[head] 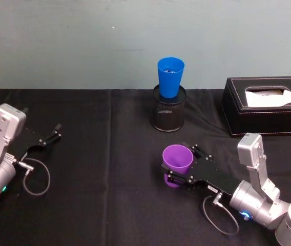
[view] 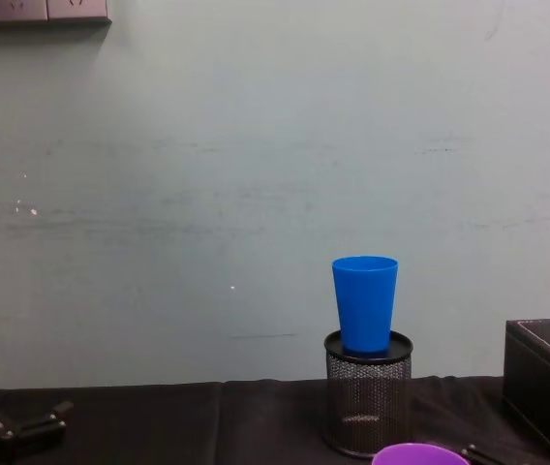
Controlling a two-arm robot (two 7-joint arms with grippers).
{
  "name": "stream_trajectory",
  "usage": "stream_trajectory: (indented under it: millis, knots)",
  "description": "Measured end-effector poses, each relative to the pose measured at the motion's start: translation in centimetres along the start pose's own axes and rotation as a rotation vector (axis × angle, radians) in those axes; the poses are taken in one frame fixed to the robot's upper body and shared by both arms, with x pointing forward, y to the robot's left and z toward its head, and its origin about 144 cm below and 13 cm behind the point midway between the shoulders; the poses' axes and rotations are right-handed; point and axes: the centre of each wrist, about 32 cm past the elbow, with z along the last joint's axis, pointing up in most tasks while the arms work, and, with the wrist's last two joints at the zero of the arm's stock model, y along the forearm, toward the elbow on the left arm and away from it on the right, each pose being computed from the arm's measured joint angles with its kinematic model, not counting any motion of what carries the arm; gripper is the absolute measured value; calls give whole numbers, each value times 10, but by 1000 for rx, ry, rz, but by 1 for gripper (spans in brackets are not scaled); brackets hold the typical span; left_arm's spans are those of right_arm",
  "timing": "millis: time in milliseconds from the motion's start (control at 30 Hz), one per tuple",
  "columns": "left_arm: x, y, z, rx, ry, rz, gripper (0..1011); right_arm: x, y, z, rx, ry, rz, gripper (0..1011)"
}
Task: Pick up one cup with a gripper and tap it against the other cup.
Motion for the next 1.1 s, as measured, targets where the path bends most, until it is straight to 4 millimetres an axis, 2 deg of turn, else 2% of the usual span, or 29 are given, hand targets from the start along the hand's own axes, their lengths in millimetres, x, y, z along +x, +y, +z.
stream_trajectory:
  millis: [233, 267, 433, 633, 833, 1100]
  knots:
    - [0, 0, 0, 0, 0, 0, 1000, 0, 0, 0, 0, 0, 2, 864]
    - [0, 0, 0, 0, 0, 0, 1000, 0, 0, 0, 0, 0, 2, 812]
    - [0, 0, 0, 0, 0, 0, 1000, 0, 0, 0, -1, 0, 3, 772]
    - [0, 0, 0, 0, 0, 0, 1000, 0, 0, 0, -1, -1, 3, 750]
    - [0, 0, 0, 0, 0, 0, 1000, -4, -2, 10, -34, -60, -5, 736]
    - [0, 0, 0, 0, 0, 0, 1000, -4, -4, 34, -71, -103, -58, 736]
